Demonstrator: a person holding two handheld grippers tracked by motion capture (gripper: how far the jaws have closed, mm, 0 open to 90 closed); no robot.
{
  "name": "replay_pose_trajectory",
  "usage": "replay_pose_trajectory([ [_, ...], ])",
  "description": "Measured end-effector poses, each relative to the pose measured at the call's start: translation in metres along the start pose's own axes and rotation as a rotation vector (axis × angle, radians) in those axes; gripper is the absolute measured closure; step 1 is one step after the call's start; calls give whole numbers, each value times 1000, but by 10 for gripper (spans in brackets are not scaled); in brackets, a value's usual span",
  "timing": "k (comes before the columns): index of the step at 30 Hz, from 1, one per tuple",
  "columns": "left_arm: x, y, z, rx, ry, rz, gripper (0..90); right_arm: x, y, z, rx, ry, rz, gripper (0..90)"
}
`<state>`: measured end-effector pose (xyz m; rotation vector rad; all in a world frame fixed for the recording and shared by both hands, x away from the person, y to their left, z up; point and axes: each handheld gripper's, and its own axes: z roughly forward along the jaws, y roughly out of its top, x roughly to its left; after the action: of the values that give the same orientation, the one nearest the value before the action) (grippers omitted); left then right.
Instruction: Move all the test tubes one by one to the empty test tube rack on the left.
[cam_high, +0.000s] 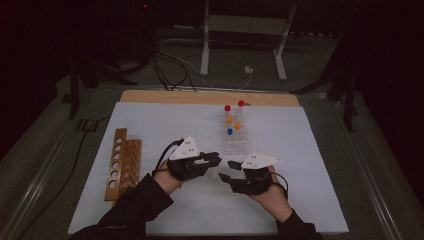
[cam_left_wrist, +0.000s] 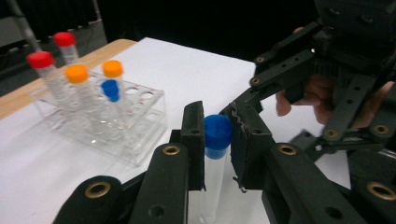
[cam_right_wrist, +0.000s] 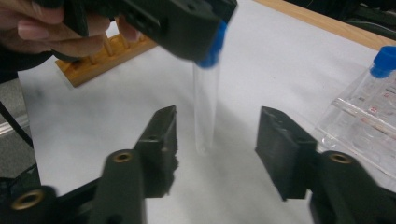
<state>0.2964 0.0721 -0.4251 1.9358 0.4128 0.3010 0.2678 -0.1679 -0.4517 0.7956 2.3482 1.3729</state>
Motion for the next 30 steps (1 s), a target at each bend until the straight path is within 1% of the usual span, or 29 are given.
replay_pose_trajectory([
  [1, 2, 1, -4, -2, 12, -2, 775, -1, 0, -1, -18, -1, 9, 388],
  [3, 3, 2, -7, -2, 16, -2, 775, -2, 1, -2, -27, -4, 17, 336],
  [4, 5, 3, -10, -3, 19, -5, 775, -2, 1, -2, -27, -4, 17, 336],
  [6, 8, 5, -16, -4, 38, -3, 775, -4, 2, -5, -40, -2, 31, 274],
  [9, 14, 7, -26, -7, 60, -14, 775, -5, 2, -6, -43, 7, 41, 254],
  [10, 16, 8, -29, -9, 69, -17, 775, -6, 2, -7, -47, 15, 50, 232],
  [14, 24, 10, -42, -25, 98, -30, 775, -7, 2, -7, -52, 31, 46, 205],
  [16, 27, 10, -48, -28, 115, -31, 775, -7, 2, -7, -55, 46, 37, 165],
  [19, 32, 10, -56, -25, 137, -33, 775, -8, 2, -8, -62, 46, 35, 147],
  [21, 36, 9, -61, -22, 154, -36, 775, -10, 1, -9, -76, 72, 49, 132],
  [22, 37, 9, -64, -22, 162, -39, 775, -10, 1, -9, -75, 80, 46, 103],
  [23, 39, 8, -66, -20, 172, -36, 775, -10, 1, -9, -75, 80, 46, 103],
  [24, 41, 7, -69, -16, 184, -33, 775, -10, 1, -9, -71, 86, 49, 2],
  [30, 57, 3, -87, -18, 236, -59, 775, -8, 3, -10, -74, 90, 48, 0],
])
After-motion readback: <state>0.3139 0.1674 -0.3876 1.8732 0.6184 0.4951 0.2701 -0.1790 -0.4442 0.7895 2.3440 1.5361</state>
